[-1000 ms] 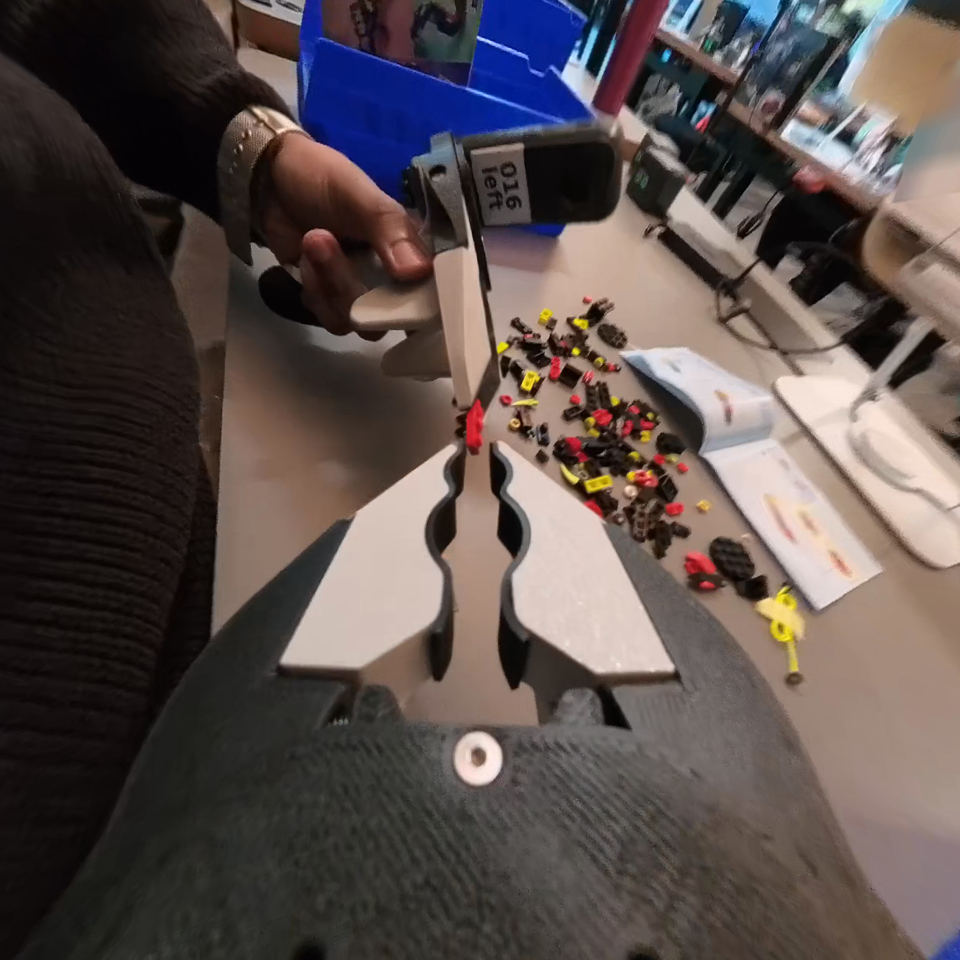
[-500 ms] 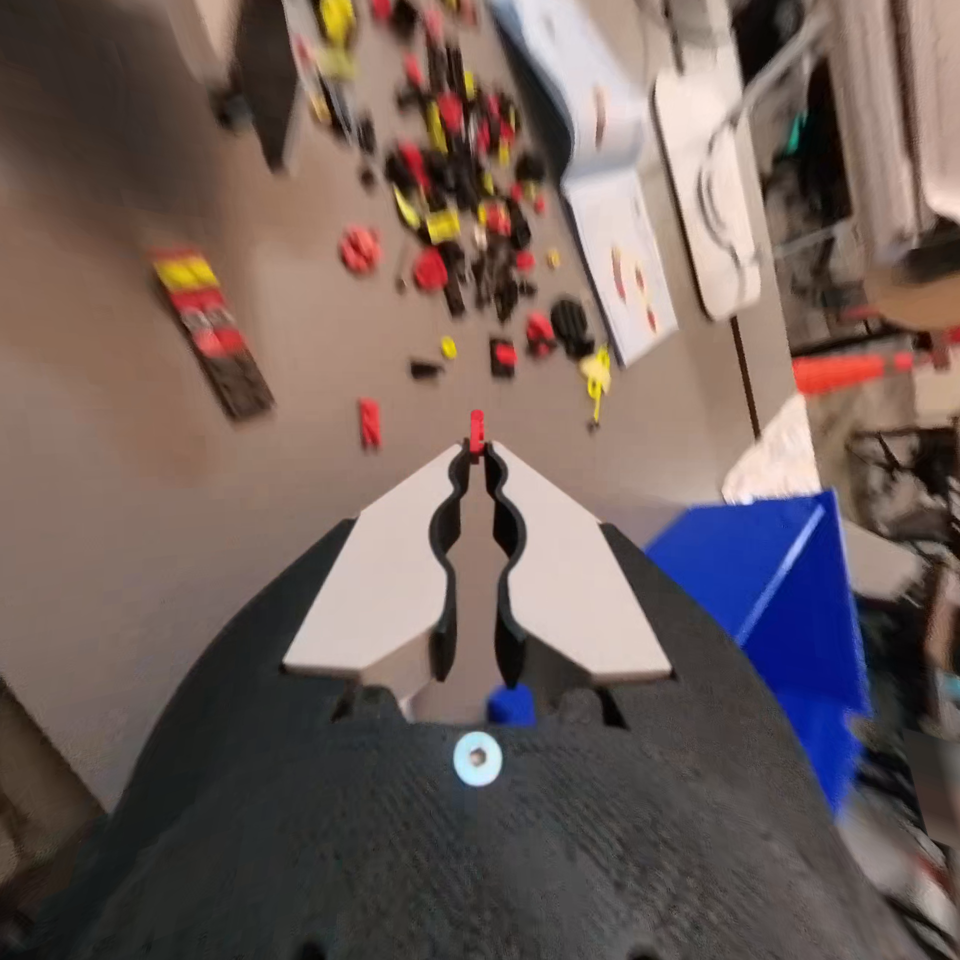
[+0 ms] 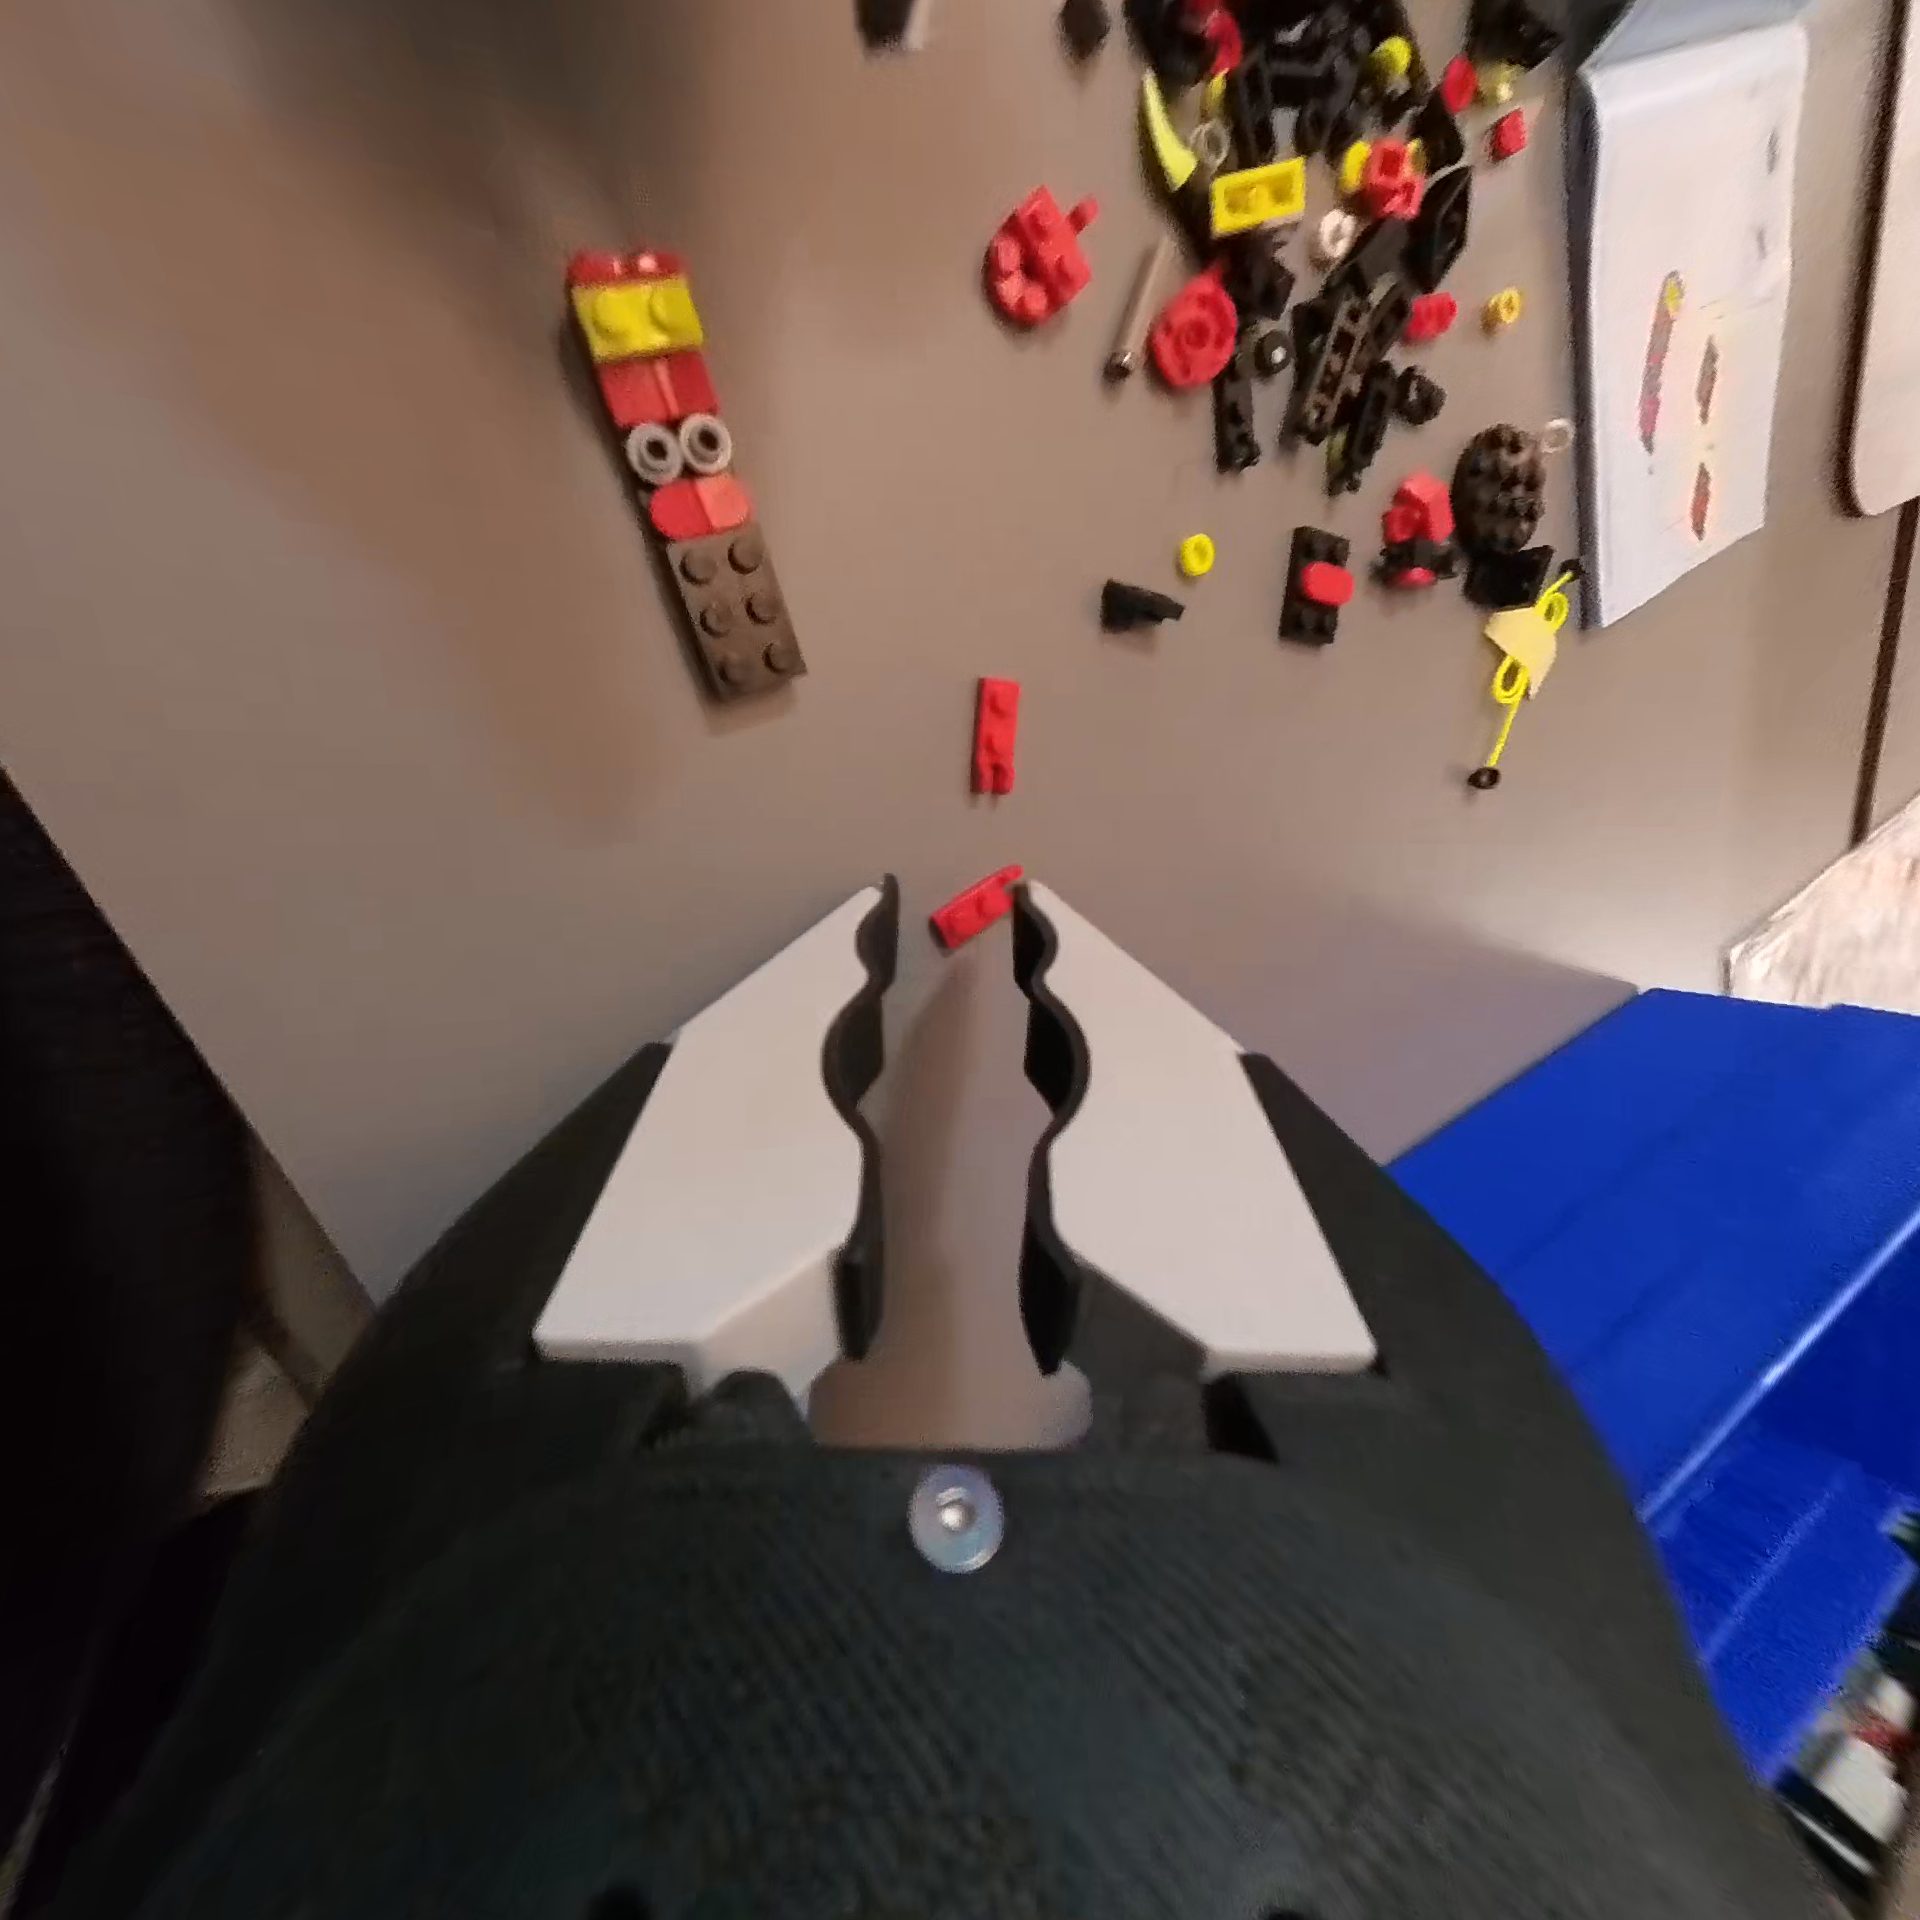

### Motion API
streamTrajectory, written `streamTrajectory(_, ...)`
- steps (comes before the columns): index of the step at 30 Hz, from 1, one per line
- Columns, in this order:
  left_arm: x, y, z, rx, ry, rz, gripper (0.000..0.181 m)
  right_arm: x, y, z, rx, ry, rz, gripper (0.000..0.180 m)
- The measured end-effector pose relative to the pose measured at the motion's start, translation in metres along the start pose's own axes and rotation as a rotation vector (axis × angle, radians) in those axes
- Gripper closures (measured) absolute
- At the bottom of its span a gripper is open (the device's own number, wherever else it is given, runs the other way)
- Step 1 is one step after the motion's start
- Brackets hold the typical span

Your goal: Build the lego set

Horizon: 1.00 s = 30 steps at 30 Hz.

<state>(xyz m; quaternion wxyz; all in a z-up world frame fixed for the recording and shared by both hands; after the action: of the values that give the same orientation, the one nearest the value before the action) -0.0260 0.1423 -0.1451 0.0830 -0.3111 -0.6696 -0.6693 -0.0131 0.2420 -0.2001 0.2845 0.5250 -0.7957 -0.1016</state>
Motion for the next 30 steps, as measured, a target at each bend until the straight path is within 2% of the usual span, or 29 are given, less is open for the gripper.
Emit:
streamTrajectory(1,0.0,0.0,0.0,0.002,0.0,0.002,0.156,0.001,0.002,-0.002,0.006,0.016,0.022,0.155)
streamTrajectory(11,0.0,0.0,-0.001,-0.003,0.001,-0.003,0.157,-0.022,0.021,0.008,0.057,0.037,0.322,0.155)
streamTrajectory(17,0.0,-0.001,-0.002,-0.006,0.001,-0.012,0.157,-0.015,0.013,0.01,0.126,0.085,0.363,0.164)
streamTrajectory(21,0.001,-0.001,-0.003,-0.008,0.005,-0.014,0.157,-0.012,0.011,0.01,0.172,0.107,0.4,0.155)
streamTrajectory(30,-0.002,-0.003,-0.002,-0.001,-0.019,-0.003,0.155,-0.01,0.032,0.008,0.111,0.176,0.471,0.156)
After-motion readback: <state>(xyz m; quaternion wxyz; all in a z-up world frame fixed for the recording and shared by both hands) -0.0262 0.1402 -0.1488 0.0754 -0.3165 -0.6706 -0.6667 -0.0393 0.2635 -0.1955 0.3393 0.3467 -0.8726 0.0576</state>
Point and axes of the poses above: each gripper's, where its closed fingertips meet, z out along the fingers, x out of its top, y = z × x across the jaws, the point moved 1 cm from there along -z, back along the fingers, and after that the axes turned 4 degrees about y, right-handed, at the moved point
